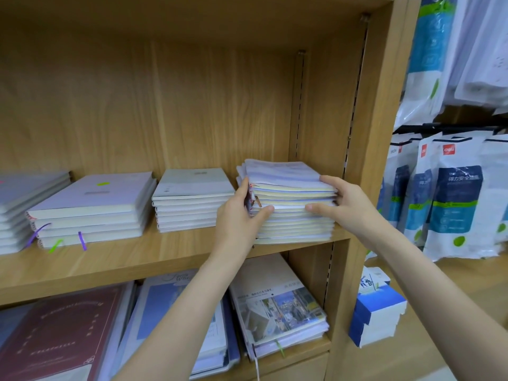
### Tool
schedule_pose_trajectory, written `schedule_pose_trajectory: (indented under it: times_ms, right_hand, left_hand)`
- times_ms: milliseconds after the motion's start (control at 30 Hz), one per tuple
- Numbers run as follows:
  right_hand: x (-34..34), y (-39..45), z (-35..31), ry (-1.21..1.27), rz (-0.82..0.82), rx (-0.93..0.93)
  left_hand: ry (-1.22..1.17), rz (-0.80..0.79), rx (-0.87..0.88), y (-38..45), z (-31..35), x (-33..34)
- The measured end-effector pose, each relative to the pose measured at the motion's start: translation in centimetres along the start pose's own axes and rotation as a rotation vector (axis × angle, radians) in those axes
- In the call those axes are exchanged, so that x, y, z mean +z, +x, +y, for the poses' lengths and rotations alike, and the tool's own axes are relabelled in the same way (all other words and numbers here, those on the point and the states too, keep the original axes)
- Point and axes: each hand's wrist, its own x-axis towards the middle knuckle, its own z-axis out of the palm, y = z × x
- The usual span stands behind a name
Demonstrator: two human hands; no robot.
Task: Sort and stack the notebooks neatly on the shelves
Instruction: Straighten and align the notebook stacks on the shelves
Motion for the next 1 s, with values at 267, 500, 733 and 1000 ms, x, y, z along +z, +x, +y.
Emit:
schedule_pose_trajectory:
  times_ms: [267,500,733,1000]
  right_hand:
    - [0.0,-0.4,-0.2,-0.034,0.037,-0.002]
    - [-0.6,-1.2,-0.5,-0.011,0.059,-0.021]
    - [-0.6,-1.7,-0.8,0.198,0.018,0.028]
    - [-0.2,-1.8,-0.9,0.187,0.058,0.043]
  left_hand:
    - [0.022,0.085,-0.011,-1.5,-0.2,0.7]
    - [0.079,0.203,0.037,-2.2,0.4,0.7]
    - [-0.154,0.111,-0.002,-2.2,1.0,0.4]
    - [-0.246,0.222,-0.054,-1.3,1.3,0.4]
